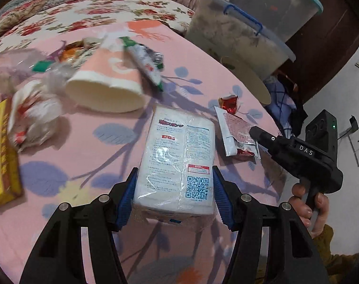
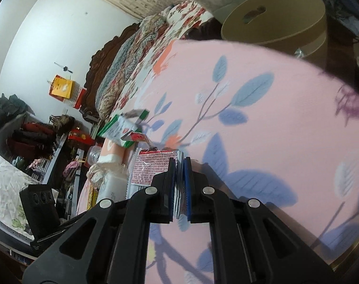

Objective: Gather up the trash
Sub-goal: 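Carry tissue pack with left tool while right tool carries packet, drop both into bin, then grasp crumpled white wrapper with left tool while right tool grasps green-white packet, then carry wrapper with left tool while right tool carries packet, release both into beige bin, then move both open tools back over the bedspread toward remaining trash, then grasp clear plastic bottle with left tool while right tool grasps pink paper cup, then carry bottle with left tool while right tool carries cup, release both into bin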

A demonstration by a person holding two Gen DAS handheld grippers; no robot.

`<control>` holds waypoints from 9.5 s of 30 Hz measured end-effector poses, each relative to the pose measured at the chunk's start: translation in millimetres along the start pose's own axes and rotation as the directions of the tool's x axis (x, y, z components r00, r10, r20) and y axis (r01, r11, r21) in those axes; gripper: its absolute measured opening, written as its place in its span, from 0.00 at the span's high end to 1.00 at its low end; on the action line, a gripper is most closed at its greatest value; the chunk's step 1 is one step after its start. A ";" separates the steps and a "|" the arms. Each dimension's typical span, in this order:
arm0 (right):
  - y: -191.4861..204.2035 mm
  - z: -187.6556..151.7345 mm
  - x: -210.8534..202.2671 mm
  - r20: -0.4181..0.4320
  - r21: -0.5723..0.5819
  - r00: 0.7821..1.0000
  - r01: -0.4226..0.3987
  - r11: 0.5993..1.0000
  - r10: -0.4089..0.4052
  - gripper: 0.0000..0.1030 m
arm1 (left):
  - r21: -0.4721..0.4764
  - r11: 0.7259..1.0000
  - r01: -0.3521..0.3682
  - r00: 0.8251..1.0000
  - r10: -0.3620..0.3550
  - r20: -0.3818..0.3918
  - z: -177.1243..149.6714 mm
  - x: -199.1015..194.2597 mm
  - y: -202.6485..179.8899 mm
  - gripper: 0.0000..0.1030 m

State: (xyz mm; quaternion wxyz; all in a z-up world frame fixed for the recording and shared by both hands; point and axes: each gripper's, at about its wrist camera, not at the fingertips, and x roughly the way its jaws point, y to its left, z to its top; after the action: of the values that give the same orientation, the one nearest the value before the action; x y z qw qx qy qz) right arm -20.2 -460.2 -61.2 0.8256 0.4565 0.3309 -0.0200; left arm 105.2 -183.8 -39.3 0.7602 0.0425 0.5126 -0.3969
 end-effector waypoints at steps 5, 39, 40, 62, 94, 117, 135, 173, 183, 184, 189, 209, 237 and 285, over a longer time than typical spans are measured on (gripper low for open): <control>-18.4 30.4 -21.4 0.089 0.020 0.996 0.029 0.999 -0.031 0.91 | 0.060 0.996 0.058 0.998 -0.057 -0.025 41.5 22.2 -30.6 0.45; -38.3 106.0 -39.2 0.307 0.012 0.943 0.131 0.991 -0.128 0.44 | 0.100 0.949 0.299 0.954 -0.295 -0.061 88.0 58.4 -90.8 0.27; -31.7 102.4 -31.2 0.281 -0.005 0.953 0.120 0.993 -0.114 0.45 | 0.084 0.951 0.297 0.954 -0.292 -0.062 71.5 48.6 -76.0 0.28; 127.1 30.5 135.7 -0.070 -0.247 0.998 -0.023 0.969 0.006 0.45 | -0.217 0.964 0.157 0.982 -0.129 0.140 -5.7 -70.5 110.8 0.48; 126.4 10.6 137.9 -0.161 -0.291 0.986 -0.088 0.953 0.041 0.88 | -0.267 0.960 -0.090 0.984 0.127 0.127 16.5 -55.7 129.1 0.55; 63.6 4.5 46.1 -0.020 -0.102 1.000 -0.007 0.995 0.005 0.38 | -0.271 0.961 0.049 0.991 -0.014 0.131 -40.6 -72.8 110.3 0.53; 76.9 20.2 91.1 -0.086 -0.174 0.996 0.005 0.985 -0.020 0.93 | -0.240 0.970 0.028 0.993 0.000 0.118 -36.4 -68.8 101.1 0.55; -93.0 150.6 -50.3 0.296 0.092 0.943 0.127 0.988 -0.149 0.91 | 0.158 0.973 0.167 0.986 -0.162 -0.046 215.9 171.8 -186.1 0.32; -68.4 129.5 -48.2 0.340 0.056 0.936 0.079 0.995 -0.093 0.16 | 0.105 0.961 0.256 0.967 -0.253 -0.040 173.2 116.3 -144.4 0.32; -61.5 127.0 -47.1 0.332 0.041 0.940 0.069 0.997 -0.079 0.16 | 0.103 0.956 0.275 0.961 -0.272 -0.039 160.4 105.5 -136.4 0.32; -12.6 109.5 -16.8 0.219 -0.060 0.976 0.010 0.998 0.003 0.26 | 0.095 0.945 0.313 0.950 -0.311 -0.033 90.1 54.1 -87.9 0.32; 269.8 -0.9 217.4 -0.348 -0.609 0.934 -0.158 0.777 -0.083 0.47 | -0.399 0.899 0.183 0.962 -0.081 0.259 -40.5 -106.0 177.6 0.33; 168.8 -12.0 98.4 -0.202 -0.385 0.979 -0.095 0.918 0.017 0.31 | -0.189 0.936 -0.298 0.937 0.325 0.129 85.1 -71.6 171.6 0.22; 48.1 -8.2 15.2 -0.079 -0.099 0.996 -0.041 0.994 0.033 0.75 | -0.097 0.986 0.132 0.991 -0.130 0.029 20.0 -51.6 20.7 0.43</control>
State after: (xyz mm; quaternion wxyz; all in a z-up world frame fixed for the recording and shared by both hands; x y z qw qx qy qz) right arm 3.5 -421.8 -37.1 0.8343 0.4212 0.3546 0.0298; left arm 125.4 -150.2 5.0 0.7395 -0.0336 0.5246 -0.4205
